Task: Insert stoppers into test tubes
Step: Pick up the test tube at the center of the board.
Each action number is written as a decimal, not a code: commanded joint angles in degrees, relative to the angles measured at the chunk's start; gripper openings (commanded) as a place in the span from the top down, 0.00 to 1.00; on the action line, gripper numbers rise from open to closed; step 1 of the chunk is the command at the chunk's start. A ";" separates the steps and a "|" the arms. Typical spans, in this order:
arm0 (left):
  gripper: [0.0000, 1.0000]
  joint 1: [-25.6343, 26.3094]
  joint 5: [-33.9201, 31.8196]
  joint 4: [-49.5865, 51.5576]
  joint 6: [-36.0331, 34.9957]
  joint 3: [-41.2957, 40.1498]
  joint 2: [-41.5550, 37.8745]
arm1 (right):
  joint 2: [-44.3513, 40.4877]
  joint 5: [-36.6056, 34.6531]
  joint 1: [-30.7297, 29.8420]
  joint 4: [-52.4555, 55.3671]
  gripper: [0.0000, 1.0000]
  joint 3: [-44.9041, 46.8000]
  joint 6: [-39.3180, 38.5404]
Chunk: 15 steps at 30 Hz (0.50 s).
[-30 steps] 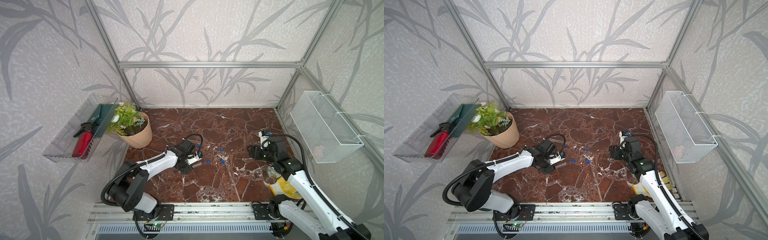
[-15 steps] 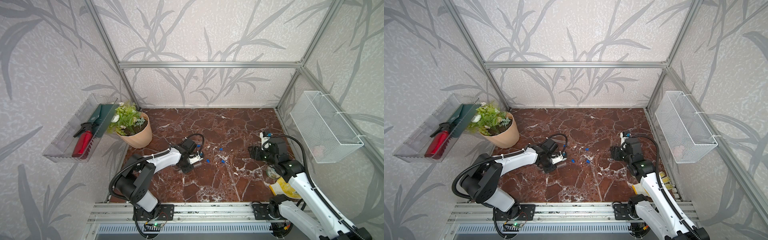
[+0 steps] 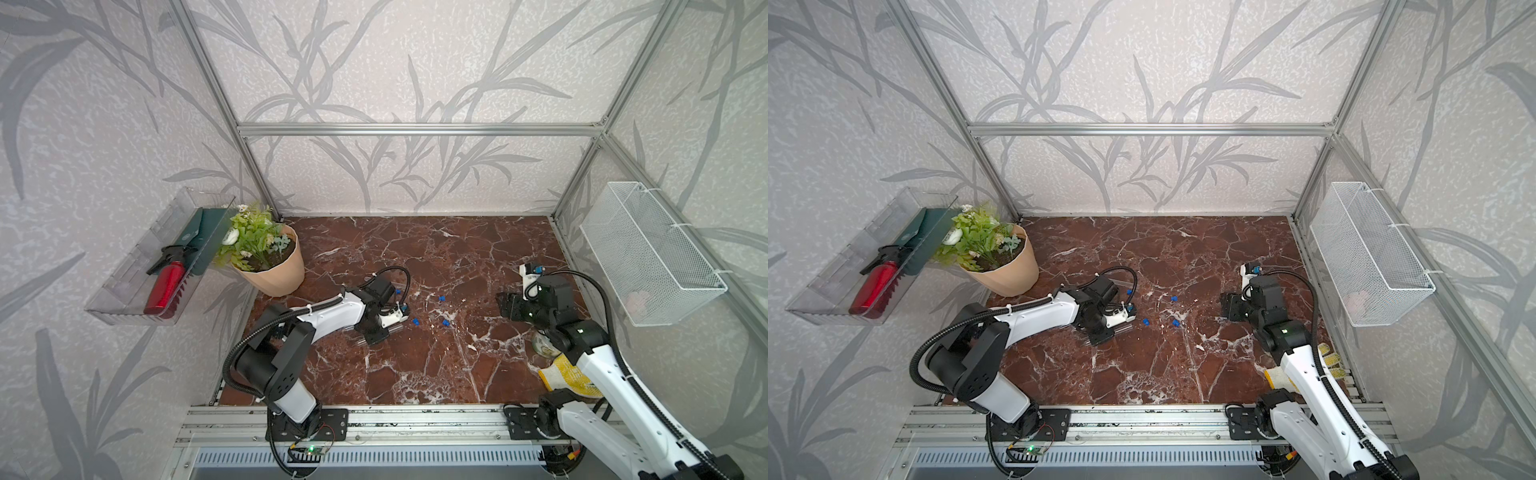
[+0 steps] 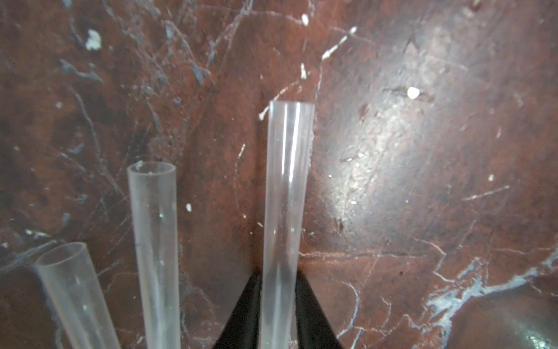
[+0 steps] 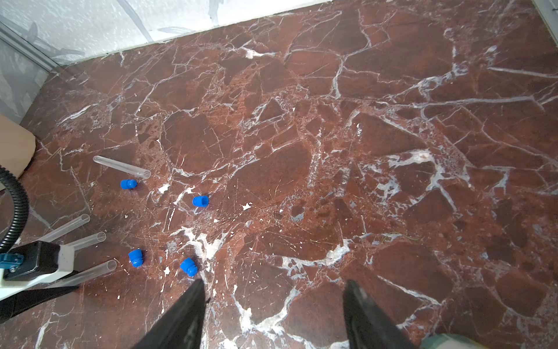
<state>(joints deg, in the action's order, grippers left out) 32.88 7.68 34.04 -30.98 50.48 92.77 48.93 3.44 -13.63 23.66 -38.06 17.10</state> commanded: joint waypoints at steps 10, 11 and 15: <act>0.87 -0.19 -0.78 0.47 -2.60 -0.46 0.34 | -0.02 1.37 -0.26 2.39 0.29 -0.55 -1.49; 0.87 -0.14 -0.74 0.11 -2.56 -0.69 -0.10 | 0.07 1.40 -0.26 3.09 0.28 -0.89 -1.75; 0.89 -0.15 -0.69 -2.41 -1.87 -2.68 -2.64 | 0.38 2.37 -0.26 5.83 0.28 -1.81 -2.75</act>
<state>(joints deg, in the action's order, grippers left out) 32.88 7.46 32.62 -31.48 49.60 91.88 49.10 4.36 -13.63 26.28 -38.22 15.84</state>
